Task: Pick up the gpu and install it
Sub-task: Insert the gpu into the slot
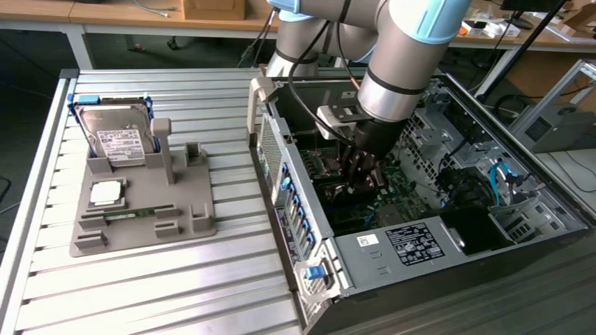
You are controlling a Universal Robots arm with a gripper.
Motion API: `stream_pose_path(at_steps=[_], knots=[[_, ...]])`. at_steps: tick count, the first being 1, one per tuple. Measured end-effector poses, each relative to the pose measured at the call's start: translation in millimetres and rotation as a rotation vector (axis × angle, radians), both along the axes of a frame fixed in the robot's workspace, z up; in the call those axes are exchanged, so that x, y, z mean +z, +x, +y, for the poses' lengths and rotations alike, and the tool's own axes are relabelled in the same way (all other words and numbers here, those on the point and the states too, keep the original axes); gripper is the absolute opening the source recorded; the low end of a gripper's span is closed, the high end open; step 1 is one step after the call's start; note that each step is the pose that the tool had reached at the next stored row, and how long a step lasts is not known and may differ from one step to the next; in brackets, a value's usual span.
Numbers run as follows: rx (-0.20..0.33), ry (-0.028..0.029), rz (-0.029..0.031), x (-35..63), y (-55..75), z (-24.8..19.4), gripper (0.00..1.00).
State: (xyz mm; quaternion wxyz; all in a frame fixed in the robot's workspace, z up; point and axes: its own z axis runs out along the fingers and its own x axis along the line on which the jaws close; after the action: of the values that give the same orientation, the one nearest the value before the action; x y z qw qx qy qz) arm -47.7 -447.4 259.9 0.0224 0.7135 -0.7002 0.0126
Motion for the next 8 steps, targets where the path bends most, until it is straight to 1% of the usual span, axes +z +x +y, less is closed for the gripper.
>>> stream_pose_path(at_steps=[4,8], knots=[[0.000,-0.0012,0.0005,-1.1,0.1,0.0,0.27],[0.000,-0.0006,0.0003,-1.3,0.2,0.1,0.27]])
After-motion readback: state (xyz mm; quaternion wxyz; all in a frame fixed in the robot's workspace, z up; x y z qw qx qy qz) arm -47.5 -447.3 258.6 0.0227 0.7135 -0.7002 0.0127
